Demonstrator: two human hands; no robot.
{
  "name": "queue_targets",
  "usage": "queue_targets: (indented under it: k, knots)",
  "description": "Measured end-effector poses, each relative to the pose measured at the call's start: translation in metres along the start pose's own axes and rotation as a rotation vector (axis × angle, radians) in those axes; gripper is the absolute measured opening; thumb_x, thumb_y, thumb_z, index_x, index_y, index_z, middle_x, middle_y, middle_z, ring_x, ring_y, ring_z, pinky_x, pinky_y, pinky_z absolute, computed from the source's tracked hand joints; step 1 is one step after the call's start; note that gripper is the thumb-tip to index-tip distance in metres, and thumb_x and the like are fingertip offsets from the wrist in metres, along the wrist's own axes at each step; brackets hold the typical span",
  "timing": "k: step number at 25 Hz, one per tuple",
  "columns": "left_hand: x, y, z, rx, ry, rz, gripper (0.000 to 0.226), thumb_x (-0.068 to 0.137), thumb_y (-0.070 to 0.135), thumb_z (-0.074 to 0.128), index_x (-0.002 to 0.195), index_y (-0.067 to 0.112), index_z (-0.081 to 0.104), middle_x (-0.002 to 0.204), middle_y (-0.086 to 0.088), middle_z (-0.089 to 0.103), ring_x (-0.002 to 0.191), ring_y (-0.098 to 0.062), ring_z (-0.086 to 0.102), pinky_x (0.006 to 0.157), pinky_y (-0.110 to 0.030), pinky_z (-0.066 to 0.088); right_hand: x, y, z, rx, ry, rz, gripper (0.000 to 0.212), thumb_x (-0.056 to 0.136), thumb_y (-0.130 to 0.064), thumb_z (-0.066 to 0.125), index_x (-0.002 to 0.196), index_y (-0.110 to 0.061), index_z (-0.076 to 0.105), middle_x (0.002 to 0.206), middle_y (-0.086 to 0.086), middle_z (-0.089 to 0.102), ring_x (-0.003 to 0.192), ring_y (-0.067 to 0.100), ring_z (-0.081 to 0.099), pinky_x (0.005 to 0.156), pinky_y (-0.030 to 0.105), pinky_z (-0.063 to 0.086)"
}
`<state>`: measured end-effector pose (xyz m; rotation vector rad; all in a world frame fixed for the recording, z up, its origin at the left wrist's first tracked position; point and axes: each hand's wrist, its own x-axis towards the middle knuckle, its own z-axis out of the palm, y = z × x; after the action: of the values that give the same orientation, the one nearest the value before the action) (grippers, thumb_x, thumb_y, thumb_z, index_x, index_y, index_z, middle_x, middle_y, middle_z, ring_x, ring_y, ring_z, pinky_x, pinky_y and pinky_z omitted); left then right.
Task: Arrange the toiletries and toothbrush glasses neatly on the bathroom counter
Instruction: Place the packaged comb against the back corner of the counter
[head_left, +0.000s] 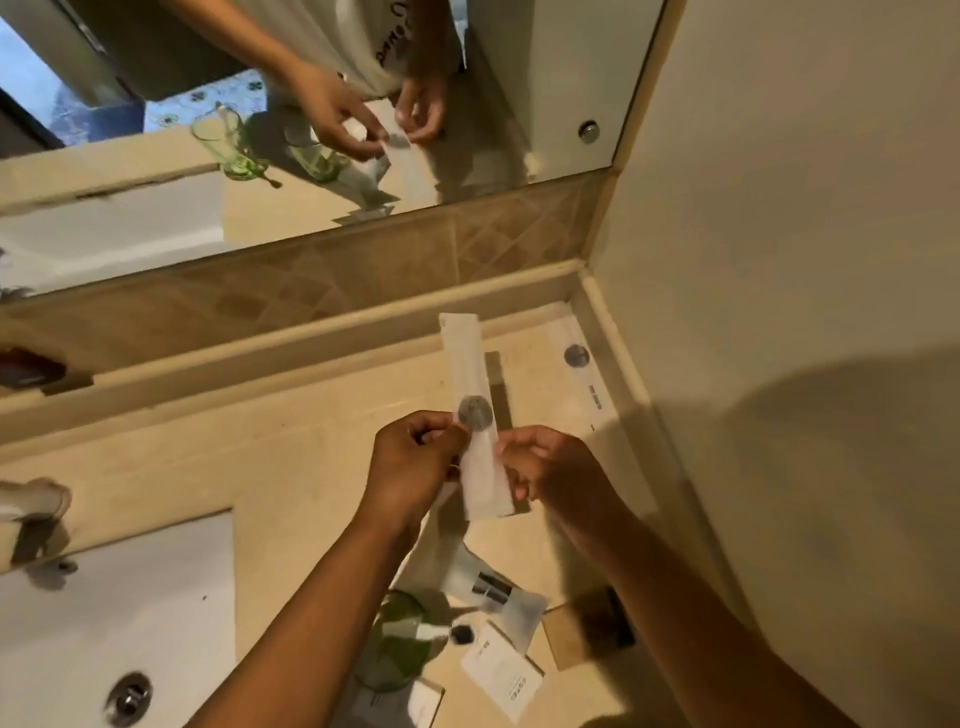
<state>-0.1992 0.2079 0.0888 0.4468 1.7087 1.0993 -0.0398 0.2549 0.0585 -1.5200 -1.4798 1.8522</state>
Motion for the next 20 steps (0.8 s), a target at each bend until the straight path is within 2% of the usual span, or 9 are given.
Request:
queue_targets:
  k: [4,7,9,11,13,15,16,18,20]
  knots:
    - [0.061,-0.018,0.039,0.113,-0.043,-0.088,0.009,0.088,-0.001,0.068,0.081,0.004,0.069,0.068,-0.015,0.070,0.062,-0.027,0.066,0.059,-0.032,0.058,0.033,0.026,-0.018,0.054,0.133,0.062,0.014,0.091,-0.017,0.070,0.101,-0.006,0.071,0.078,0.001,0.070,0.066,0.009,0.063,0.058,0.017,0.049]
    - [0.096,-0.033,0.060,0.260,-0.070,-0.091,0.006,0.085,0.003,0.073,0.081,0.001,0.070,0.062,-0.012,0.068,0.058,-0.025,0.064,0.056,-0.030,0.054,0.052,0.040,-0.028,0.075,0.291,0.124,0.015,0.089,-0.016,0.072,0.104,-0.013,0.073,0.085,0.000,0.074,0.075,0.015,0.067,0.061,0.025,0.050]
    - [0.119,-0.041,0.071,0.340,-0.069,-0.063,0.008,0.082,0.010,0.077,0.078,0.006,0.071,0.068,-0.007,0.070,0.060,-0.021,0.066,0.061,-0.035,0.059,0.065,0.048,-0.031,-0.051,0.361,0.110,0.015,0.090,-0.022,0.072,0.104,-0.019,0.071,0.089,-0.005,0.075,0.082,0.016,0.070,0.067,0.028,0.054]
    - [0.135,-0.046,0.079,0.477,-0.074,0.006,0.013,0.080,0.021,0.078,0.071,0.015,0.071,0.069,-0.001,0.072,0.065,-0.018,0.068,0.068,-0.038,0.059,0.074,0.054,-0.033,-0.348,0.378,0.071,0.019,0.093,-0.031,0.068,0.110,-0.023,0.066,0.100,-0.007,0.075,0.093,0.012,0.070,0.084,0.031,0.057]
    - [0.142,-0.052,0.080,0.600,-0.077,0.092,0.018,0.082,0.029,0.076,0.069,0.020,0.068,0.066,0.003,0.071,0.065,-0.017,0.068,0.066,-0.038,0.059,0.080,0.057,-0.033,-0.554,0.364,0.063,0.027,0.095,-0.040,0.063,0.117,-0.024,0.061,0.110,-0.006,0.073,0.104,0.013,0.068,0.098,0.035,0.055]
    - [0.144,-0.058,0.075,0.735,-0.074,0.220,0.022,0.084,0.034,0.073,0.069,0.023,0.061,0.065,0.007,0.066,0.064,-0.013,0.063,0.062,-0.035,0.054,0.082,0.060,-0.031,-0.569,0.404,0.020,0.033,0.093,-0.038,0.066,0.121,-0.021,0.060,0.115,-0.002,0.069,0.107,0.018,0.066,0.100,0.038,0.054]
    - [0.145,-0.061,0.071,0.831,-0.064,0.327,0.025,0.086,0.036,0.071,0.070,0.023,0.056,0.068,0.009,0.062,0.066,-0.012,0.058,0.060,-0.033,0.049,0.082,0.065,-0.029,-0.588,0.463,-0.069,0.035,0.091,-0.034,0.070,0.121,-0.018,0.061,0.115,0.001,0.067,0.106,0.020,0.065,0.098,0.037,0.055]
    - [0.148,-0.065,0.060,1.017,-0.028,0.601,0.022,0.090,0.035,0.067,0.078,0.020,0.055,0.083,0.006,0.059,0.078,-0.015,0.052,0.065,-0.032,0.042,0.079,0.076,-0.025,-0.692,0.548,-0.215,0.038,0.085,-0.026,0.077,0.118,-0.015,0.062,0.118,0.006,0.063,0.107,0.023,0.064,0.095,0.033,0.056]
    - [0.154,-0.068,0.052,1.170,-0.049,0.861,0.018,0.093,0.032,0.064,0.101,0.016,0.068,0.108,-0.004,0.065,0.100,-0.026,0.056,0.078,-0.039,0.047,0.075,0.078,-0.022,-0.708,0.525,-0.228,0.037,0.086,-0.022,0.075,0.120,-0.019,0.059,0.122,0.003,0.057,0.110,0.020,0.061,0.093,0.034,0.058]
